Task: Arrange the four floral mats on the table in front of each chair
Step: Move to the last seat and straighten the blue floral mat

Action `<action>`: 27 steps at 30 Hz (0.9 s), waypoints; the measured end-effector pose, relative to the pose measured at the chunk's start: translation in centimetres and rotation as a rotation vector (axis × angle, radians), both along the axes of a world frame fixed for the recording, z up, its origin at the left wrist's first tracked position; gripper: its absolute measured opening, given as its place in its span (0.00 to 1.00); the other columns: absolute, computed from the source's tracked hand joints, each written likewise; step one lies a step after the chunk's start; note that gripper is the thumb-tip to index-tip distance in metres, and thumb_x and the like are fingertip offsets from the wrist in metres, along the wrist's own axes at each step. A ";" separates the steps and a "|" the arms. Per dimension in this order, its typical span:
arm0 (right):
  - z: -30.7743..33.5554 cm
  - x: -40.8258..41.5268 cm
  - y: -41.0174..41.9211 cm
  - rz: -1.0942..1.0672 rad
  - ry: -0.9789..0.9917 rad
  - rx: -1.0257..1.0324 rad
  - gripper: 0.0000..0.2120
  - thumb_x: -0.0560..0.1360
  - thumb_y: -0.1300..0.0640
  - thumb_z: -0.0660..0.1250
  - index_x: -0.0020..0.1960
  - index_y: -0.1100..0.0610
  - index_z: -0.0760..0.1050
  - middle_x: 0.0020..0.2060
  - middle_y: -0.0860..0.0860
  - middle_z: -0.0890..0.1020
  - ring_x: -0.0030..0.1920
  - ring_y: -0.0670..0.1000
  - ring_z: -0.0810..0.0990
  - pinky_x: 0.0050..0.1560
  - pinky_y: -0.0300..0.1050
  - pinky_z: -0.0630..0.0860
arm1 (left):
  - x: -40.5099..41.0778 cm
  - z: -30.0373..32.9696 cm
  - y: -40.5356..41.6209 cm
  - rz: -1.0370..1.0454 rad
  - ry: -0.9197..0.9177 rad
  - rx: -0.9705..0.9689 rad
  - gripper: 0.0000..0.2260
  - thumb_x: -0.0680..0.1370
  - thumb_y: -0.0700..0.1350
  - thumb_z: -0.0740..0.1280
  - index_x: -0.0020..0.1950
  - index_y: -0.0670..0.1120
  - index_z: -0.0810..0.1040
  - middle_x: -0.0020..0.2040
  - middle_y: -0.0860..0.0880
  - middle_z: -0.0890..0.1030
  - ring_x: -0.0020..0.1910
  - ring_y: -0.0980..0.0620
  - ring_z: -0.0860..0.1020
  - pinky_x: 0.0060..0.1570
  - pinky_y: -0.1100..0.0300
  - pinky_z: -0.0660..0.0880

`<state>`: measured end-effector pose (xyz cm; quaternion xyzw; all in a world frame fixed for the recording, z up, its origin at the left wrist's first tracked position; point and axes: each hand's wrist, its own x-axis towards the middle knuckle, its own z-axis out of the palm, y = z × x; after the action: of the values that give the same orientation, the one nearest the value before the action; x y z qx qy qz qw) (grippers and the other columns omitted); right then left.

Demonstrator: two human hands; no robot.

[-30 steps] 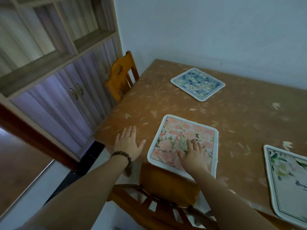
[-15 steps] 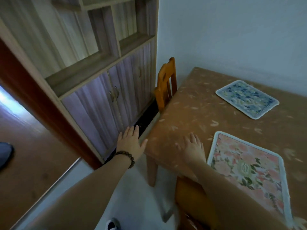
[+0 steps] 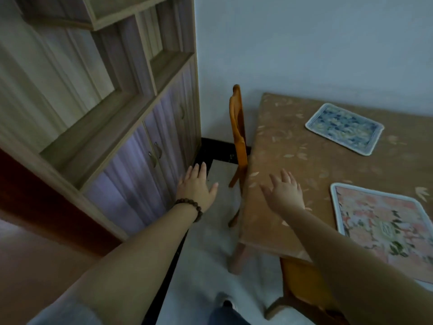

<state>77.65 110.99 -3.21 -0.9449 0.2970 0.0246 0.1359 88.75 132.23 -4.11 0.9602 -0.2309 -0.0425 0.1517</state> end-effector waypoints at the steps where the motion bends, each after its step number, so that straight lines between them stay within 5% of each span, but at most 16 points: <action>1: -0.1 0.6 -0.2 -0.014 -0.001 -0.009 0.29 0.78 0.37 0.50 0.74 0.50 0.60 0.77 0.54 0.53 0.76 0.55 0.47 0.74 0.57 0.49 | 1.0 0.1 -0.4 -0.014 0.003 0.003 0.32 0.79 0.60 0.54 0.77 0.47 0.47 0.78 0.46 0.53 0.76 0.47 0.52 0.72 0.46 0.52; 10: -2.8 9.1 -5.1 -0.158 -0.014 -0.028 0.28 0.79 0.39 0.52 0.74 0.53 0.60 0.77 0.55 0.53 0.76 0.55 0.48 0.74 0.56 0.48 | 12.8 -1.0 -6.7 -0.165 -0.074 0.006 0.33 0.78 0.61 0.54 0.77 0.47 0.48 0.78 0.46 0.52 0.76 0.47 0.49 0.73 0.47 0.50; 19: -3.4 18.8 -14.2 -0.369 -0.026 0.079 0.29 0.79 0.39 0.51 0.75 0.53 0.58 0.77 0.54 0.53 0.77 0.55 0.47 0.74 0.55 0.48 | 27.1 0.6 -22.1 -0.380 -0.108 0.117 0.33 0.79 0.62 0.53 0.77 0.46 0.47 0.78 0.47 0.50 0.76 0.48 0.48 0.74 0.48 0.48; 27: -2.0 18.7 -19.7 -0.598 -0.021 0.109 0.28 0.79 0.41 0.52 0.76 0.53 0.56 0.77 0.54 0.51 0.77 0.53 0.45 0.75 0.54 0.46 | 29.4 0.2 -33.1 -0.624 -0.103 0.140 0.33 0.78 0.62 0.53 0.77 0.47 0.48 0.78 0.47 0.50 0.76 0.48 0.47 0.74 0.48 0.47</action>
<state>96.32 91.28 -5.21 -0.8071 0.5587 -0.0102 0.1907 118.15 99.17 -3.92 0.8521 -0.5179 -0.0539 0.0532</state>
